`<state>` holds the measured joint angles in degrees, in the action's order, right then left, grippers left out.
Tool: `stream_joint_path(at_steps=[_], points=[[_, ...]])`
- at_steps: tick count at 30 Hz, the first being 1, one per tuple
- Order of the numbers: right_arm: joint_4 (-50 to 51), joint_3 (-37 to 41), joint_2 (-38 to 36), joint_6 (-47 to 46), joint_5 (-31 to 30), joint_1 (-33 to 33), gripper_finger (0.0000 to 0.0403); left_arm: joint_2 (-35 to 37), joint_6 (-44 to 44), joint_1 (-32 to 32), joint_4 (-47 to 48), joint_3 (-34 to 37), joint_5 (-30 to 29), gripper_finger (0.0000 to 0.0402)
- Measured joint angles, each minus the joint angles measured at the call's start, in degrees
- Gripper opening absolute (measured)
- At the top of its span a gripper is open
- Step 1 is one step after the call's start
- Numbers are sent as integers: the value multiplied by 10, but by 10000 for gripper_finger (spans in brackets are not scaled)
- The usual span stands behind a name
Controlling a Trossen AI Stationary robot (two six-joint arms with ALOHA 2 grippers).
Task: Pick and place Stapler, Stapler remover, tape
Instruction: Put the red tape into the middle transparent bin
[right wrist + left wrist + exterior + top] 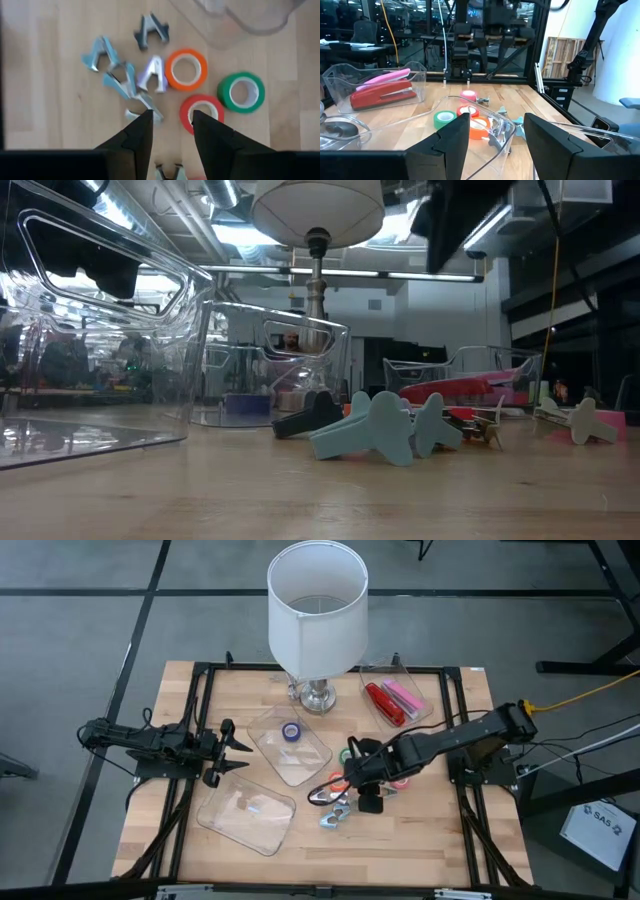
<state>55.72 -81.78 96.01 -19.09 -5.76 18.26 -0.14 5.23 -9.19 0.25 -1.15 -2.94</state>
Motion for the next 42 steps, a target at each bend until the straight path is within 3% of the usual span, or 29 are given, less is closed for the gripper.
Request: stream_joint_path(at_steps=[7, 17, 22, 34, 42], points=[[-42, 73, 0, -2, 0, 0, 148, 0, 0, 0, 0, 0, 0, 185], [-173, 186, 0, 15, 0, -14, 240, 0, 0, 0, 0, 0, 0, 185], [-222, 230, 0, 61, 1, -15, 252, 0, 0, 0, 0, 0, 0, 185], [-312, 309, 1, 111, 4, -27, 244, 0, 0, 0, 0, 0, 0, 185], [-333, 315, 8, 140, 2, -44, 155, 0, 0, 0, 0, 0, 0, 185]])
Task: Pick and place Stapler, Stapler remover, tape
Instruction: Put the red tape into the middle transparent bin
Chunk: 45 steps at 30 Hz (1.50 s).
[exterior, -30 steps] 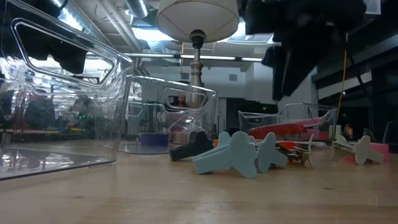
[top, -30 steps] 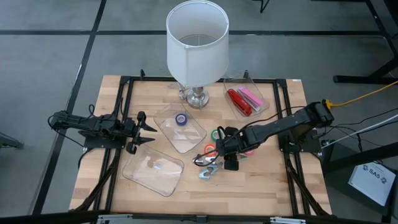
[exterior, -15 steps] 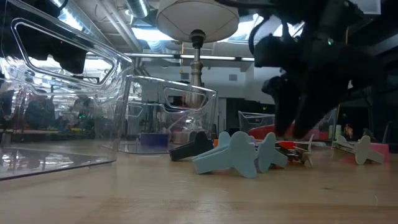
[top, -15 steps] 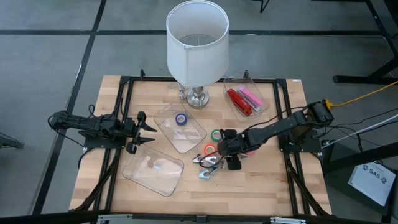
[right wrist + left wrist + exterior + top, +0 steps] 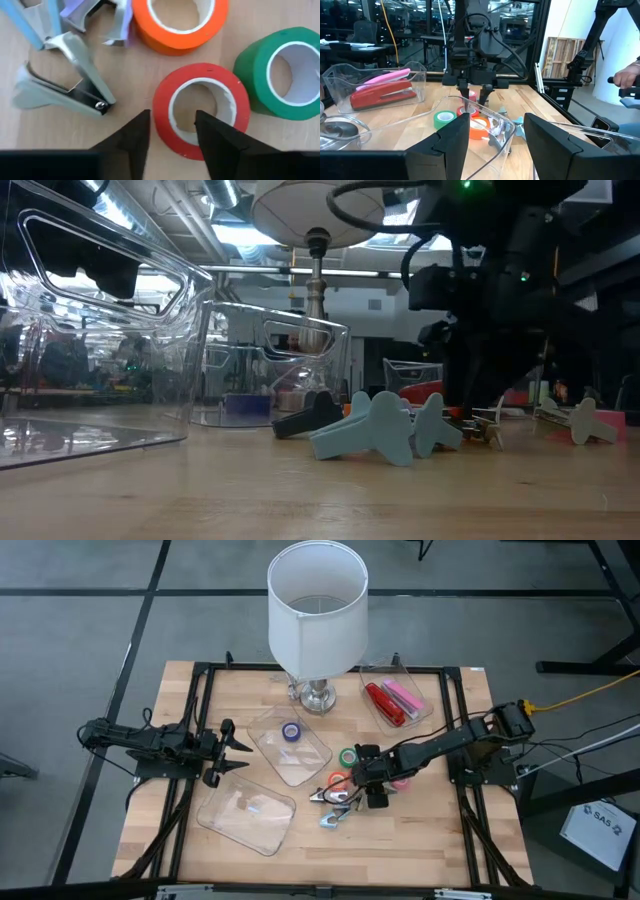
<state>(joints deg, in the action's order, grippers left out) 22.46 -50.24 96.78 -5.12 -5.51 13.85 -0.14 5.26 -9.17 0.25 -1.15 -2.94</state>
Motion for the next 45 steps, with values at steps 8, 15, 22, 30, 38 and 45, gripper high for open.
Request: stream_joint_path(at_steps=[8, 15, 22, 30, 38, 45], points=[[-19, -3, 34, 13, 38, -17, 60, 0, 0, 0, 0, 0, 0, 185], [11, -25, 29, -9, 49, -27, 44, 0, 0, 0, 0, 0, 0, 185], [77, -70, 12, -15, 73, -34, 43, 0, 0, 0, 0, 0, 0, 185], [123, -123, -9, -20, 73, -44, 43, 0, 0, 0, 0, 0, 0, 185], [203, -220, -9, -21, 109, -47, 43, 0, 0, 0, 0, 0, 0, 185], [185, -295, -9, 10, 143, -47, 43, 0, 0, 0, 0, 0, 0, 185]])
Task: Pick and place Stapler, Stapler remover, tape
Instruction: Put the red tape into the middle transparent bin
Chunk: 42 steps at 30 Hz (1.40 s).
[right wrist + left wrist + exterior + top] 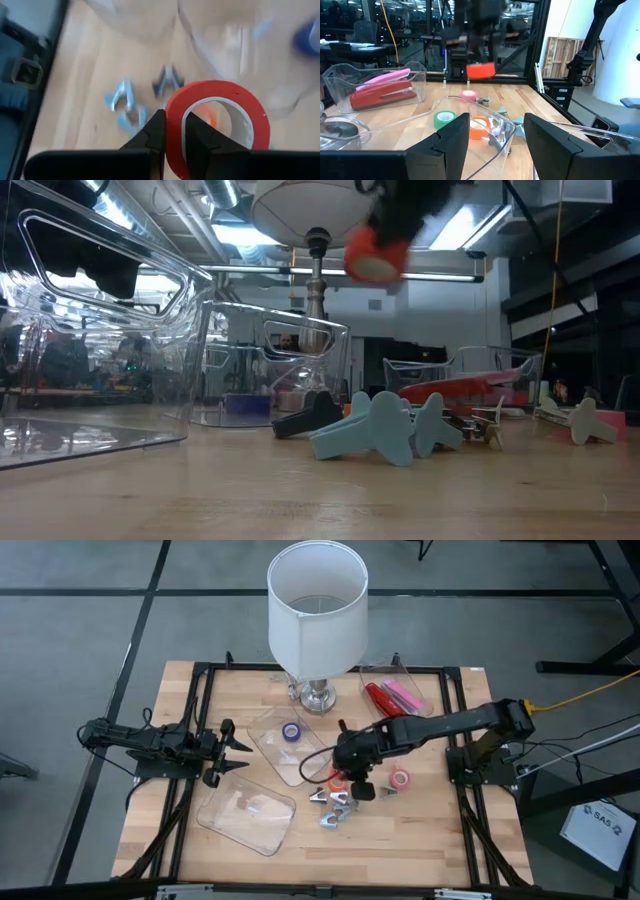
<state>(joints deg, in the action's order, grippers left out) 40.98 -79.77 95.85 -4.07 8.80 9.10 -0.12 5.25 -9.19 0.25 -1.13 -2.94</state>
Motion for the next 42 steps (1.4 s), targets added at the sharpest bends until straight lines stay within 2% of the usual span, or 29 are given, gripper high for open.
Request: stream_joint_path(at_steps=[7, 16, 21, 26, 37, 42], points=[[-151, -5, 0, 90, 0, -3, 43, 0, 0, 0, 0, 0, 0, 185], [-313, 4, 51, 107, -4, -28, 45, 0, 0, 0, 0, 0, 0, 185], [-332, 5, 91, 104, -5, -41, 45, 0, 0, 0, 0, 0, 0, 185], [-324, 5, 123, 101, -46, -49, 45, 0, 0, 0, 0, 0, 0, 185], [-320, 6, 161, 75, -47, -86, 47, 0, 0, 0, 0, 0, 0, 185], [-326, 6, 162, 75, -47, -86, 66, 0, 0, 0, 0, 0, 0, 185]])
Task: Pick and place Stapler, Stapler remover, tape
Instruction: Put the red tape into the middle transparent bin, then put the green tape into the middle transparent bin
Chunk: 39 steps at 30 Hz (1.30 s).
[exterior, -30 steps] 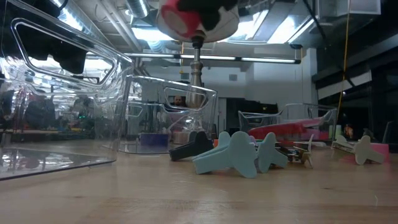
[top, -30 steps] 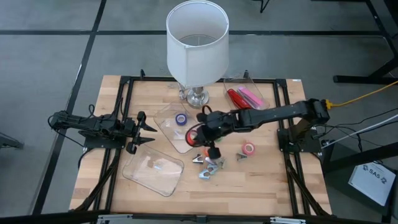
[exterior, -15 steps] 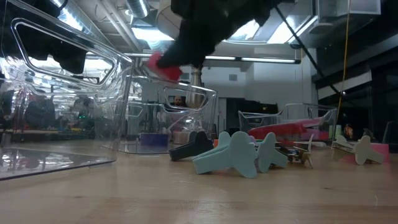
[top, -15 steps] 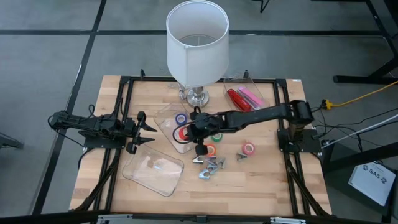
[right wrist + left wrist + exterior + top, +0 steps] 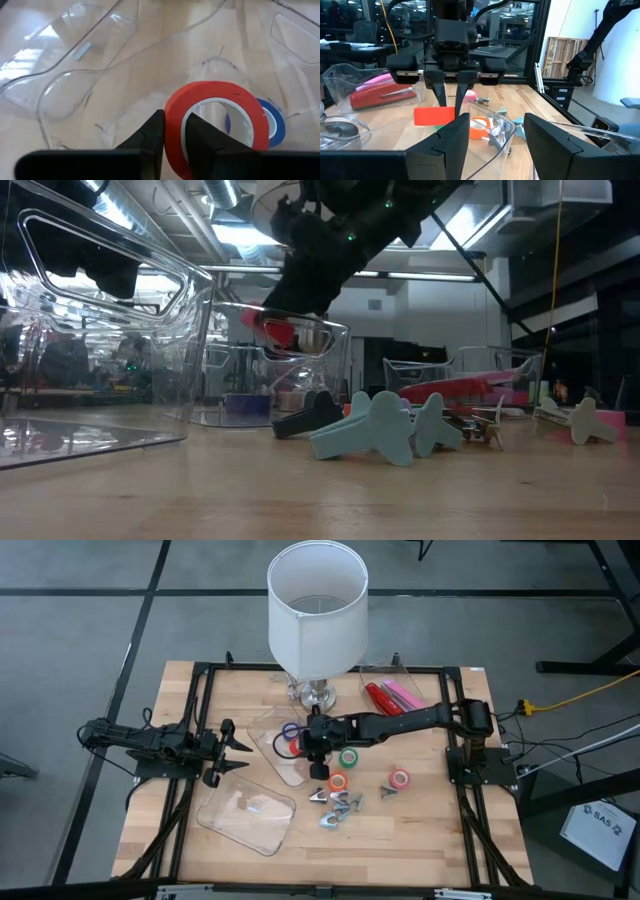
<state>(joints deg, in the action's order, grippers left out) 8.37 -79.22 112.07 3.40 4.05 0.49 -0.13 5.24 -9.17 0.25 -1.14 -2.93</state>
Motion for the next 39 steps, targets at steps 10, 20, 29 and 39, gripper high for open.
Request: stream_joint_path(at_steps=[10, 20, 29, 39], points=[[-9, 0, 0, -2, 0, 0, 98, 0, 0, 0, 0, 0, 0, 185], [10, 0, 0, -17, -32, -1, 127, 0, 0, 0, 0, 0, 0, 185], [11, 0, 0, -34, -45, -1, 174, 0, 0, 0, 0, 0, 0, 185], [61, -34, -3, -60, 47, -1, 178, 0, 0, 0, 0, 0, 0, 185]])
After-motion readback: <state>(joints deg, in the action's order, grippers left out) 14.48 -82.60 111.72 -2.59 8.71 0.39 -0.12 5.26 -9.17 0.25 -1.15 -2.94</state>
